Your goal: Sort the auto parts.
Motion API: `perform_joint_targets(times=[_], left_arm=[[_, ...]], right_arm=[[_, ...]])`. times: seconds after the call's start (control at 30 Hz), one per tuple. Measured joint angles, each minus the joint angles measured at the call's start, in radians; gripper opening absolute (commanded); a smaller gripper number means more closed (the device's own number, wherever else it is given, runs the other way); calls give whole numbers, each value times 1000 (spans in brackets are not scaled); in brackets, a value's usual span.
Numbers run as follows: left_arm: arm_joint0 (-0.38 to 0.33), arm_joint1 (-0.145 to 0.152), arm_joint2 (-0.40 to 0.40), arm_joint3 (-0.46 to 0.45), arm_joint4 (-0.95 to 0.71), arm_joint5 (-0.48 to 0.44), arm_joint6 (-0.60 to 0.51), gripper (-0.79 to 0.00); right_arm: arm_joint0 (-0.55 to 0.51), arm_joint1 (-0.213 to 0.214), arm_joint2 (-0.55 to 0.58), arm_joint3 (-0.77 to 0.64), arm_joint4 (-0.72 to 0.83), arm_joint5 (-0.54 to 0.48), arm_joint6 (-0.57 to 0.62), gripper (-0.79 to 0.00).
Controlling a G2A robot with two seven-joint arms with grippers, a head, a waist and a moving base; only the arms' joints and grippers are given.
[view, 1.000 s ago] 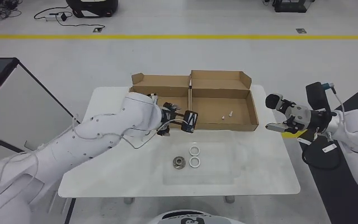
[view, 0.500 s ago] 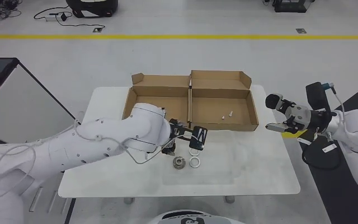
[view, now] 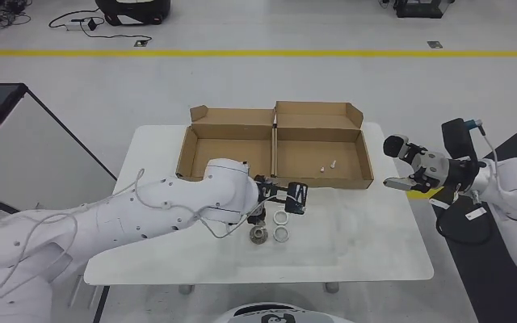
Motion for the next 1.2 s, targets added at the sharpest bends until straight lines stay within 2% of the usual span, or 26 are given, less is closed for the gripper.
perform_joint_targets(times=[0.27, 0.73, 1.2], left_arm=[[18, -53, 6, 29, 0, 30, -15, 0], [78, -142, 19, 148, 45, 109, -40, 0], [141, -192, 16, 164, 59, 138, -66, 0]], right_arm=[[0, 0, 0, 0, 0, 0, 0, 0], [0, 0, 0, 0, 0, 0, 0, 0], [0, 0, 0, 0, 0, 0, 0, 0]])
